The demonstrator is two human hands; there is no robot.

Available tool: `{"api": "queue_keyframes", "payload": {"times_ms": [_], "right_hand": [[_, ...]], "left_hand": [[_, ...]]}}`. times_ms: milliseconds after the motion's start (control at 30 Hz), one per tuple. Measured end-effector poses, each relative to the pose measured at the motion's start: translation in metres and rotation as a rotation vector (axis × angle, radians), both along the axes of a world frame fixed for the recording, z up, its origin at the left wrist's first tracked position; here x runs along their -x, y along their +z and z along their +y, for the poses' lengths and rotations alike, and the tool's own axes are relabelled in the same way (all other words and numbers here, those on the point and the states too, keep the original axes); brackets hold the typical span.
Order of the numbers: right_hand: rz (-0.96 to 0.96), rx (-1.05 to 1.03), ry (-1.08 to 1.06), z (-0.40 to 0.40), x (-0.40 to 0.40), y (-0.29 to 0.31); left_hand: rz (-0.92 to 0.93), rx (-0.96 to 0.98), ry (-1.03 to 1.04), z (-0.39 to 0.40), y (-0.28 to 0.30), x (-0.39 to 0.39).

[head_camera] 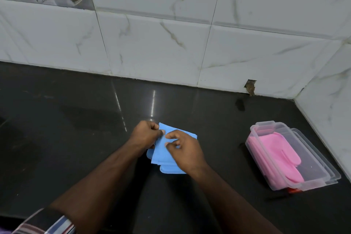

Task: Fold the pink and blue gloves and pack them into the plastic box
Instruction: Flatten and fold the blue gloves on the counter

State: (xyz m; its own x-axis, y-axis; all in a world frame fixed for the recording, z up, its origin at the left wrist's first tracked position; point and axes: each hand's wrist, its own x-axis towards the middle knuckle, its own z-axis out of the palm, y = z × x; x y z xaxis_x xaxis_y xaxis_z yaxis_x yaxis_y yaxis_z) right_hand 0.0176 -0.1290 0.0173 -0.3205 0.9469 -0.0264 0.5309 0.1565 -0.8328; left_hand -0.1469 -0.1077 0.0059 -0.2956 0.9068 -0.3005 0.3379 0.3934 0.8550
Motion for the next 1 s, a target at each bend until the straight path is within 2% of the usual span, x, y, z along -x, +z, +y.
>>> {"api": "queue_keyframes", "payload": {"times_ms": [100, 267, 533, 800, 900, 1000], "right_hand": [[-0.147, -0.207, -0.157, 0.014, -0.032, -0.016], [-0.365, -0.149, -0.103, 0.014, -0.056, -0.053], [-0.604, -0.216, -0.013, 0.002, -0.053, -0.058], [-0.647, -0.269, 0.074, -0.005, -0.052, -0.054], [-0.676, -0.211, 0.133, -0.007, -0.050, -0.053], [-0.714, -0.152, 0.188, -0.006, -0.048, -0.054]], "left_hand": [[0.039, 0.017, 0.004, 0.000, -0.004, 0.005], [0.064, -0.015, 0.016, -0.004, -0.012, 0.006], [0.089, -0.051, 0.058, -0.010, -0.014, -0.002], [0.065, -0.192, 0.016, -0.011, -0.017, -0.001], [0.123, -0.175, 0.019, -0.009, -0.015, -0.002], [0.263, -0.110, -0.010, -0.011, -0.018, -0.002]]}}
